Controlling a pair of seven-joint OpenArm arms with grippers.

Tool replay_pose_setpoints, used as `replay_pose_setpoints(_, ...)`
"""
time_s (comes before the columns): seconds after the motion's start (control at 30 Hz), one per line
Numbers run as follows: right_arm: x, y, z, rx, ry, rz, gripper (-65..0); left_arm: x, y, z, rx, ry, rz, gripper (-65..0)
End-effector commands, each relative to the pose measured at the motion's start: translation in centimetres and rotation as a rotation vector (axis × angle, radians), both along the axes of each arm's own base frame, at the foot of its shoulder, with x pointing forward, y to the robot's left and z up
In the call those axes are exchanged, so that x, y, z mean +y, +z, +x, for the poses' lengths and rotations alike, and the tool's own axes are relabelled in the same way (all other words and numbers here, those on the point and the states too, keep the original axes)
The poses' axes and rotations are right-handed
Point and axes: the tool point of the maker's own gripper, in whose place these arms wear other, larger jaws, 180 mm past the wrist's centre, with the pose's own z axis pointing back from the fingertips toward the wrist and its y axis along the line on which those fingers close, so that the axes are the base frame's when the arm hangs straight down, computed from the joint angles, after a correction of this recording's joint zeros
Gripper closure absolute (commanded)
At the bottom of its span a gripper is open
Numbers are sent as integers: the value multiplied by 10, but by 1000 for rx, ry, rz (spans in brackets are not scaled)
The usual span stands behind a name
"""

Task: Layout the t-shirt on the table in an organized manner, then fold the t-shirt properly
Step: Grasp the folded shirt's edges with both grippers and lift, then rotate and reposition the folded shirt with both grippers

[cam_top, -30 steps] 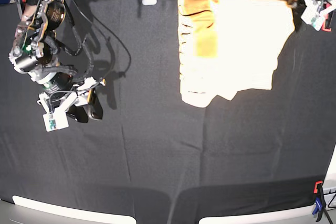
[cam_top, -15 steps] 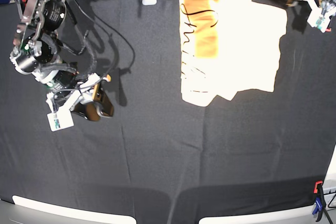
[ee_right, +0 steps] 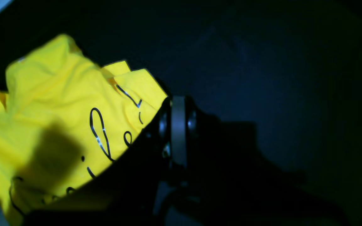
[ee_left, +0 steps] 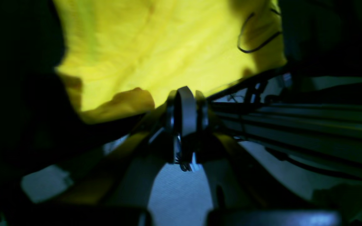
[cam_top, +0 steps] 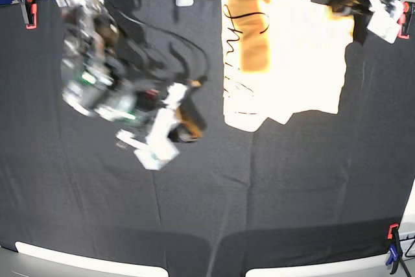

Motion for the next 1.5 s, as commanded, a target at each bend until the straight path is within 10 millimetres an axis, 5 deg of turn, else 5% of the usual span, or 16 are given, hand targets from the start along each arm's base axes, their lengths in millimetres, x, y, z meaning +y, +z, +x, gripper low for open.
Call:
replay_pose_setpoints(0.0,4,12,12,-39,6,21,0,-9,6,0,-17,-23,-26,0)
replay_pose_setpoints(0.17,14,6,34,0,1,42,0,-27,-21,-13,14,-103,29,0)
replay_pose_setpoints(0.43,21,20,44,-31,7,61,0,-26,-70,-13,113,-96,26,0)
replay_pose_setpoints(0.73,21,20,44,-29,7,57,0,7,-110,30,138,-42,111,0)
replay_pose_setpoints(1.1,18,11,40,5,12,20,0,23,-67,139,-125,67,143,0)
replay_pose_setpoints(1.47,9,-10,40,54,-7,-42,0,35,-33,191,-291,138,177,0)
